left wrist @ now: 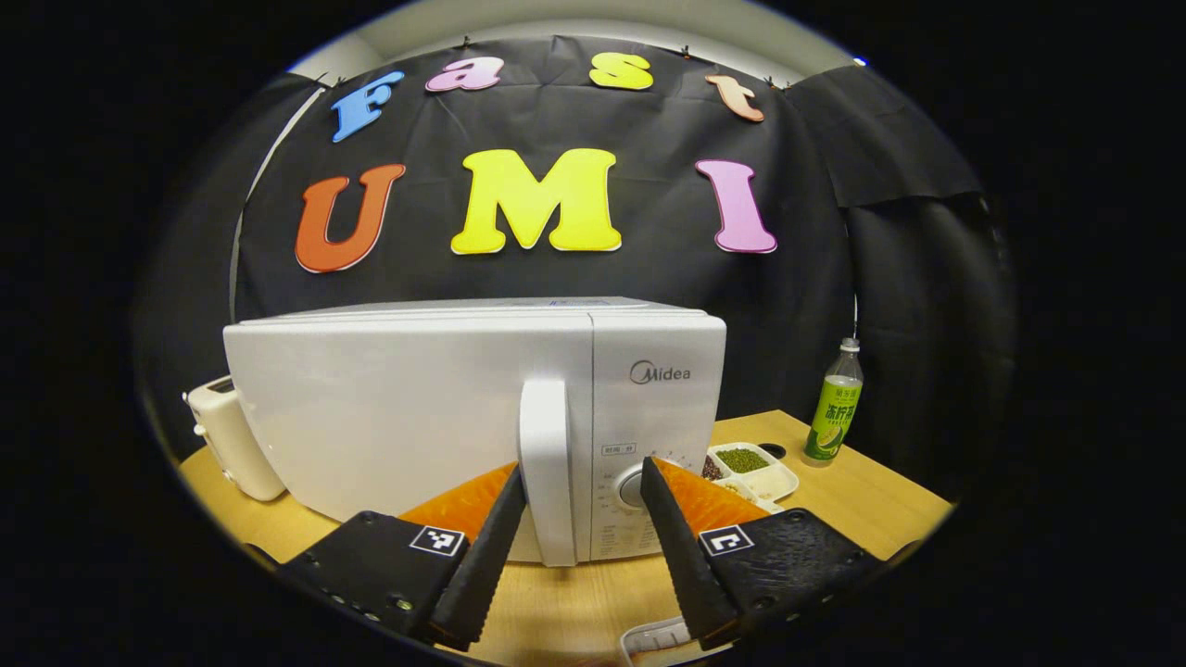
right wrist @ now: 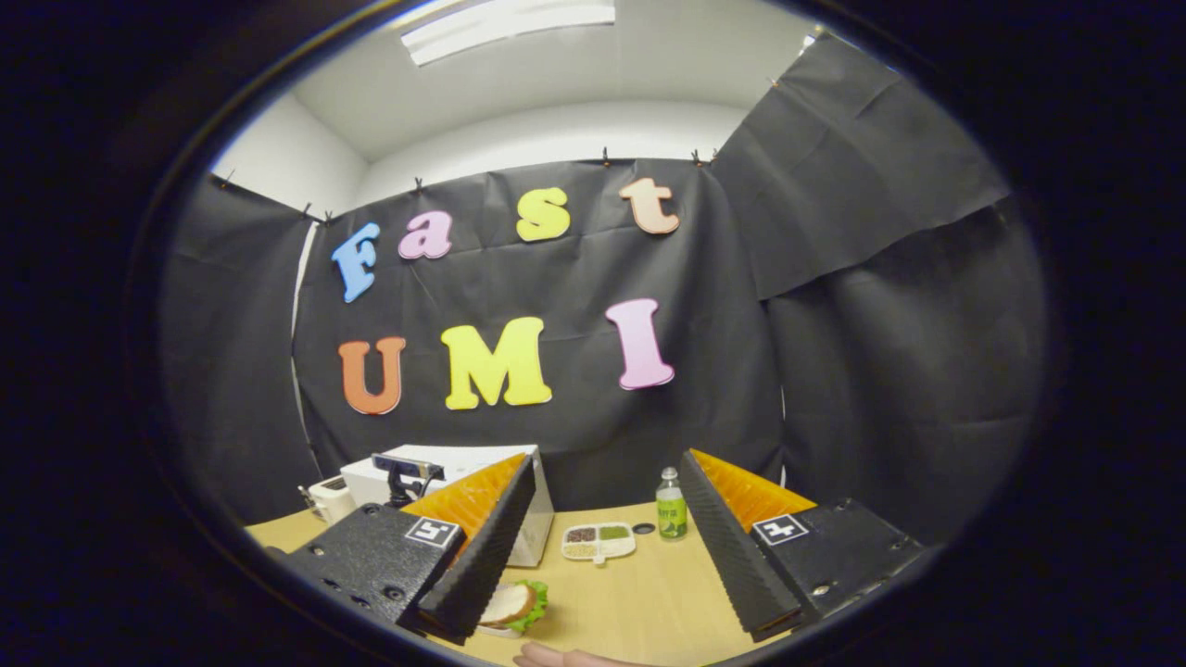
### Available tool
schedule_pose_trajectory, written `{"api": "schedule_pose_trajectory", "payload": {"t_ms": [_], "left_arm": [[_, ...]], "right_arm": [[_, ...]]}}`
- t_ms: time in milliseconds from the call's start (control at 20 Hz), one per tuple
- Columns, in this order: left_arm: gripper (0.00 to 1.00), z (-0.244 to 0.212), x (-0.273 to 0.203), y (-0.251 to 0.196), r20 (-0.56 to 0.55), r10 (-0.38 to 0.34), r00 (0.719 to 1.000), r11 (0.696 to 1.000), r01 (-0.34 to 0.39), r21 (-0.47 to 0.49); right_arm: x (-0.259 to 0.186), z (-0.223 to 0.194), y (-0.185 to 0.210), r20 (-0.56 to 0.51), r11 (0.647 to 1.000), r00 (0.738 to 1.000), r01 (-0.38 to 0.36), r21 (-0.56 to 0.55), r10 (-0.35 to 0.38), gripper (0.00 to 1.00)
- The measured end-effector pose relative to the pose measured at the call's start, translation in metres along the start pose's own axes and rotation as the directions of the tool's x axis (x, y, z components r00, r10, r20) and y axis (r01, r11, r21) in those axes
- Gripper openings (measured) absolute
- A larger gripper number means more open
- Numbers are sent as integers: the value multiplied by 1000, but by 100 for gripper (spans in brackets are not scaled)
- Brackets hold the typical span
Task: Open the microwave oven with the left hand, put the food in, and close the microwave oven.
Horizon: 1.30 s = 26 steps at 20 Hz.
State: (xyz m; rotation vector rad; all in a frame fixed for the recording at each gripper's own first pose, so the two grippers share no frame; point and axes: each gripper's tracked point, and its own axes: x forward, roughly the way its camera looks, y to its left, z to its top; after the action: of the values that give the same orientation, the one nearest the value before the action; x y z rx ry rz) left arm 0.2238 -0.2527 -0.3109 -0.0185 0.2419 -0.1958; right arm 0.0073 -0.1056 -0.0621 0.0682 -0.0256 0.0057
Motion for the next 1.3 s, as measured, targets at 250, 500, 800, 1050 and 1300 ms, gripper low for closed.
{"api": "schedule_pose_trajectory", "payload": {"t_ms": [250, 500, 800, 1050, 1300], "left_arm": [[58, -5, 10, 16, 29, 66, 997, 995, -68, 73], [34, -15, 13, 20, 41, 56, 998, 973, -63, 220], [22, -18, 11, 18, 4, 26, 1000, 999, -26, -31], [8, -18, 8, 17, -8, 17, 1000, 1000, -17, -14], [9, -16, -6, 17, -9, 0, 1000, 999, 0, -42]], "right_arm": [[-8, 4, -12, 14, 999, 1000, 26, -23, -25, 90], [-16, 0, -13, 12, 999, 999, 33, -16, -33, 100], [-22, -2, -4, 10, 999, 1000, 12, -40, -11, 100], [-22, -5, -9, 3, 999, 1000, 16, -36, -16, 100], [-22, -7, -13, 2, 999, 1000, 17, -37, -17, 90]]}}
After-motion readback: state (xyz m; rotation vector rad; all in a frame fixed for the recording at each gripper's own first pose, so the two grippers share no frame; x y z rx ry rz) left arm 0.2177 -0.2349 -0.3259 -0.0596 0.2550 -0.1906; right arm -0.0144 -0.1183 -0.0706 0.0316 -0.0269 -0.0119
